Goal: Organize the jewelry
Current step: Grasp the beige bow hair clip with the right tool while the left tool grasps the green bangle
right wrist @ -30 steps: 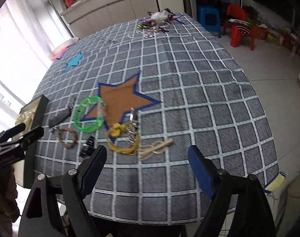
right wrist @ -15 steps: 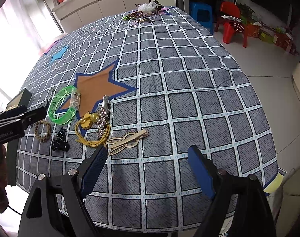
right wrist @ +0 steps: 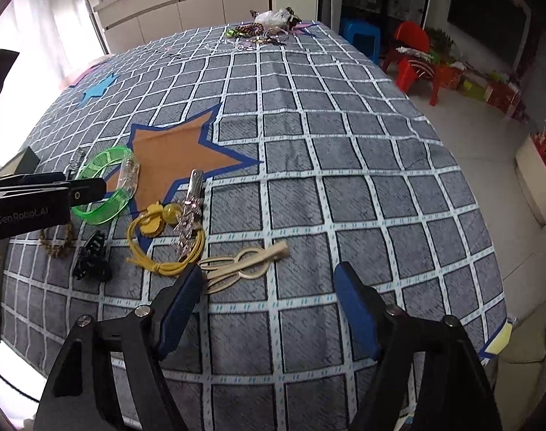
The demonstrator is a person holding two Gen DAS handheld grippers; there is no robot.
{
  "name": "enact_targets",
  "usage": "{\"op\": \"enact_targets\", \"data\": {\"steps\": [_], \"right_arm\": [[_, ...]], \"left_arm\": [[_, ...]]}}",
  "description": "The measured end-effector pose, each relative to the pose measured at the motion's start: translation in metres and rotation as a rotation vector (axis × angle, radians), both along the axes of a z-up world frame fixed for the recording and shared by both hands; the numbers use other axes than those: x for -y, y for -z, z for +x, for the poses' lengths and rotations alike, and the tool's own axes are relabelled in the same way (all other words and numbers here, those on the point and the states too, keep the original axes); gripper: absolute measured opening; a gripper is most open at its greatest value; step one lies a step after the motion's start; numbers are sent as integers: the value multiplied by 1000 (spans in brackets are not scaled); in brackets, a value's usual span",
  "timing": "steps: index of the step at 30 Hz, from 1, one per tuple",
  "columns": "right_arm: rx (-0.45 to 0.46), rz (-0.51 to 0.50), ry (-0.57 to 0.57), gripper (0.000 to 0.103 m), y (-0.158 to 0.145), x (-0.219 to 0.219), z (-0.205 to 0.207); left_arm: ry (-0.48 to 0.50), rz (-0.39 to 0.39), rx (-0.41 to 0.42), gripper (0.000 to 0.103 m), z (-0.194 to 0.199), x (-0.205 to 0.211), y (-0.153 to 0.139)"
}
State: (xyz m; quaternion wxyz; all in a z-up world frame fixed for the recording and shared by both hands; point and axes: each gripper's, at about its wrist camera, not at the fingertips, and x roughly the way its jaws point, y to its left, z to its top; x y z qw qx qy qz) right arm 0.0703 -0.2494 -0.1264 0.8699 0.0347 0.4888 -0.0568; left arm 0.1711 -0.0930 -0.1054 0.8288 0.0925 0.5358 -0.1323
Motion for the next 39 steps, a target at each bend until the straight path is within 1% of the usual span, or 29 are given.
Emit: {"op": "enact_targets", "data": {"steps": [2, 3, 4, 5, 6, 7, 9, 11, 13, 15, 20, 24, 31, 39], "right_arm": [[15, -7, -5, 72, 0, -1, 4], [19, -8, -8, 69, 0, -1, 6], [24, -10, -12, 59, -1, -2, 7], [28, -11, -16, 56, -2, -2, 8], [25, -10, -19, 56, -3, -1, 9], [26, -7, -23, 55, -3, -1, 10], [28, -4, -33, 55, -3, 1, 10], [35, 4, -37, 55, -3, 2, 9], [39, 19, -33, 55, -3, 5, 8], [45, 43, -25, 55, -4, 10, 7], [66, 77, -14, 55, -10, 20, 3], [79, 75, -16, 55, -15, 22, 0], [95, 85, -17, 55, -25, 27, -4], [122, 97, -45, 55, -42, 19, -7]], "left_arm": [[7, 1, -7, 77, 2, 2, 2], [9, 0, -13, 75, 2, 3, 4], [11, 0, -20, 67, 3, 4, 5], [12, -9, -16, 67, 4, 4, 5], [12, -10, -20, 67, 4, 4, 5], [13, -10, -17, 63, 4, 5, 5], [18, -17, -11, 51, 4, 5, 4], [19, -19, -9, 26, 5, 5, 3], [16, -39, -16, 15, 6, 3, 2], [6, -62, -26, 15, 7, 0, 2], [-4, -79, -21, 15, 4, -3, 0], [-11, -99, -15, 15, 0, -5, -5], [-21, -129, 16, 15, -7, -12, -23], [-62, -171, 62, 15, -22, -41, -51]]}}
